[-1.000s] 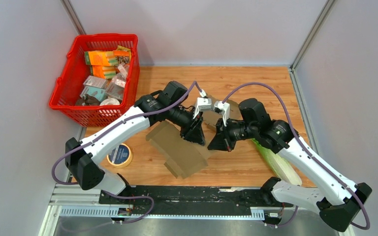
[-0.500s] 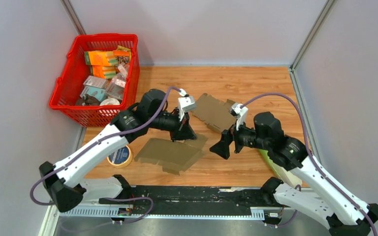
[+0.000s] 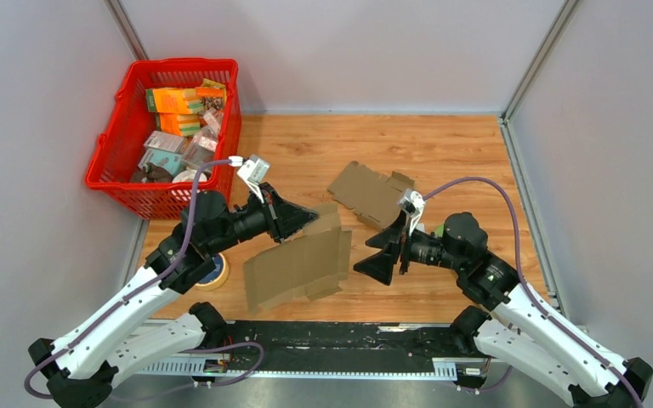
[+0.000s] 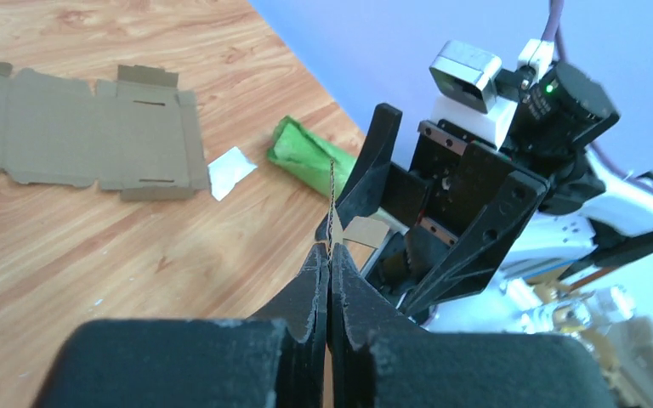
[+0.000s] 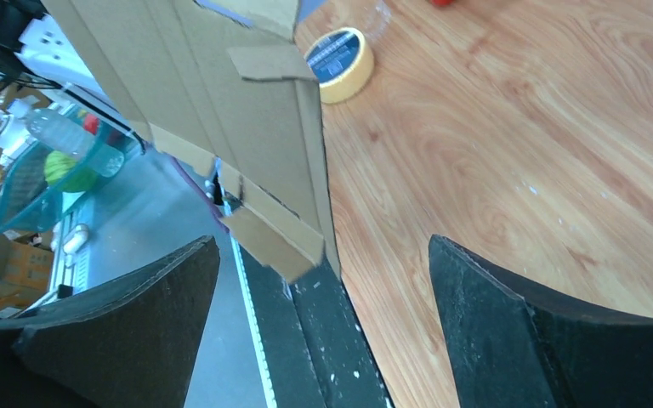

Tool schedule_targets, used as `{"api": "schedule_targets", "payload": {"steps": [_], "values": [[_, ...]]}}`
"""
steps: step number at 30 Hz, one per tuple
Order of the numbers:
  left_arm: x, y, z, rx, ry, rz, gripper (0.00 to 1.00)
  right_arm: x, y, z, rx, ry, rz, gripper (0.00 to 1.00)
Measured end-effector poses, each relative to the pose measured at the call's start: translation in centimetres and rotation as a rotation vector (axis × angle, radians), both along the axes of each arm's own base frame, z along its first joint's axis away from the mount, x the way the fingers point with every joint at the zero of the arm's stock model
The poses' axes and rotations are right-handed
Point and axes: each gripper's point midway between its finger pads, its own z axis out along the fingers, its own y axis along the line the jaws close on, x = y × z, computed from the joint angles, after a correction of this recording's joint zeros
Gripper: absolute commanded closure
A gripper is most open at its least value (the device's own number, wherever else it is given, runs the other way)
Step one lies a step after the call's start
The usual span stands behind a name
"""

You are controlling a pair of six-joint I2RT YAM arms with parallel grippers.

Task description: Fold the paper box

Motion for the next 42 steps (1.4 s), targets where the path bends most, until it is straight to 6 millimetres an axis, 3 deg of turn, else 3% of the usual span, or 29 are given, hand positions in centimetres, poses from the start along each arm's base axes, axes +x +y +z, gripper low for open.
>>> {"api": "schedule_targets", "payload": {"steps": [4, 8, 11, 17, 23, 24, 26, 27, 28, 30, 31, 34, 35, 36, 37, 39, 42], "values": [[0.3, 0.0, 0.2, -0.067, 0.04, 0.034, 1.0, 0.2, 1.2, 1.4, 0.066, -0.003, 0.033, 0.13], [0.6, -0.4, -0.3, -0.12, 0.078, 0.042, 1.0, 0.6, 2.1, 1.3, 0.083, 0.033, 0.055, 0.19], [0.6, -0.6, -0.8, -0.141, 0.104, 0.042, 1.0, 0.7, 2.4, 1.5, 0.096, 0.044, 0.053, 0.3], [0.3, -0.5, 0.0, -0.213, 0.091, 0.037, 1.0, 0.4, 2.7, 4.5, 0.206, 0.02, 0.073, 0.59], [0.0, -0.3, 0.5, -0.276, 0.069, 0.029, 1.0, 0.1, 3.1, 6.0, 0.281, 0.043, 0.099, 0.9], [-0.1, -0.2, 0.6, -0.288, 0.066, 0.028, 1.0, 0.1, 3.2, 6.0, 0.285, 0.048, 0.099, 1.0], [-0.2, -0.1, 0.5, -0.299, 0.06, 0.027, 0.87, 0.2, 3.3, 6.0, 0.287, 0.062, 0.098, 1.0], [-0.2, -0.1, 0.5, -0.298, 0.053, 0.026, 0.69, 0.3, 3.4, 5.9, 0.286, 0.069, 0.097, 1.0], [-0.3, 0.1, 0.3, -0.277, 0.046, 0.029, 0.61, 0.4, 3.5, 5.6, 0.276, 0.081, 0.092, 1.0], [0.0, 1.1, -0.7, -0.156, 0.031, 0.074, 0.49, 0.8, 3.5, 5.1, 0.226, 0.099, 0.074, 1.0], [0.1, 1.9, -0.7, -0.093, 0.026, 0.108, 0.49, 1.1, 3.5, 5.0, 0.197, 0.103, 0.06, 1.0], [-0.4, 4.9, 1.8, 0.017, -0.054, 0.179, 0.5, 1.5, 3.1, 5.1, 0.133, 0.084, 0.031, 1.0], [-0.7, 5.5, 2.7, 0.037, -0.076, 0.185, 0.55, 1.5, 2.9, 5.2, 0.107, 0.073, 0.03, 1.0], [-1.2, 6.1, 3.8, 0.046, -0.098, 0.179, 0.7, 1.5, 2.8, 5.3, 0.085, 0.066, 0.032, 1.0], [-1.5, 6.2, 4.9, 0.048, -0.117, 0.168, 0.78, 1.5, 2.7, 5.4, 0.062, 0.06, 0.035, 1.0], [-1.9, 5.7, 6.1, 0.056, -0.14, 0.126, 0.89, 1.7, 2.7, 5.7, 0.012, 0.047, 0.045, 1.0], [-2.2, 3.1, 4.9, 0.115, -0.118, 0.025, 0.9, 2.1, 2.9, 5.7, -0.053, 0.051, 0.062, 1.0]]}}
